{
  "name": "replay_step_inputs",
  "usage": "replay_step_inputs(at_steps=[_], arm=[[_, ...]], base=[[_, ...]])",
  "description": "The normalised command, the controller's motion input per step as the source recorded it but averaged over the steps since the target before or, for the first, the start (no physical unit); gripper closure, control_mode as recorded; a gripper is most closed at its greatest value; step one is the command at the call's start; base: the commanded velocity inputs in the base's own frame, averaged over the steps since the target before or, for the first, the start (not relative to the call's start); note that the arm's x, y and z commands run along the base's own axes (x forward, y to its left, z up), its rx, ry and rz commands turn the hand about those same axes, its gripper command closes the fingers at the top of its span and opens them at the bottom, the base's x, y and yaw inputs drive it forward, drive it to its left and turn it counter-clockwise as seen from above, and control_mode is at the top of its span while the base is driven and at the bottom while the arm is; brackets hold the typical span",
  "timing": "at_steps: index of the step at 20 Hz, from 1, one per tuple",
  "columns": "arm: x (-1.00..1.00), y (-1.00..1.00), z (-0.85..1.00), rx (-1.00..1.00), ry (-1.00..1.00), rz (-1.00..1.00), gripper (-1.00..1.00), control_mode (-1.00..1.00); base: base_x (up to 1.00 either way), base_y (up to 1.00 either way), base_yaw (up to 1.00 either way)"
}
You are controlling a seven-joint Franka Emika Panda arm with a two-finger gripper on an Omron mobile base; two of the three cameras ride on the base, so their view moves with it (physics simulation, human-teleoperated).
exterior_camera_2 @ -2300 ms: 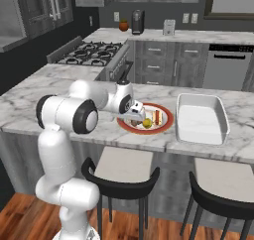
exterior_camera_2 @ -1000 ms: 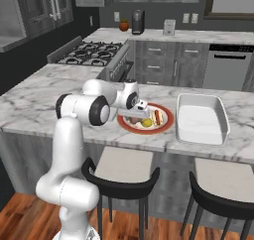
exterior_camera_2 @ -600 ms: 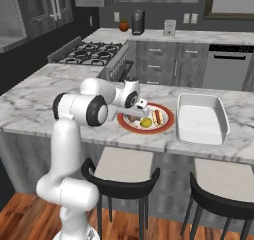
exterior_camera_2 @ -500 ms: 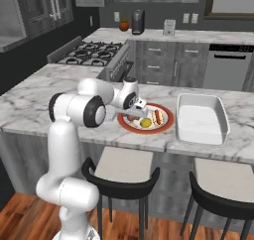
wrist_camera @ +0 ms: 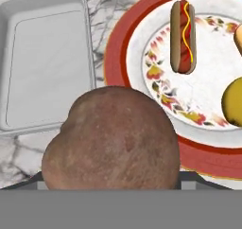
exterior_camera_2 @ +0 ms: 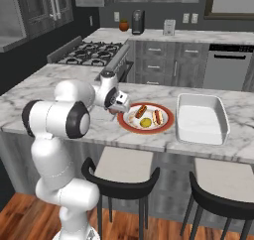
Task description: Place one cooked food and one vegetable from the large plate to each tupperware container.
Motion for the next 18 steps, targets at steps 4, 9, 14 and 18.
replay_step_inputs(at_steps=[4,9,14,18], arm=[[0.12,0.90,0.49,0.00,0.16,0.04,1.00,-1.00],[0.28,0.62,0.02,0.00,0.09,0.03,1.00,-1.00],[0.29,0.16,-0.39,0.00,0.00,0.01,1.00,-1.00],[0.49,0.17,-0.42,0.00,0.04,0.04,1.00,-1.00]], base=[[0.00,0.00,0.00],[0.00,0.00,0.00],[0.00,0.00,0.00],[0.00,0.00,0.00]])
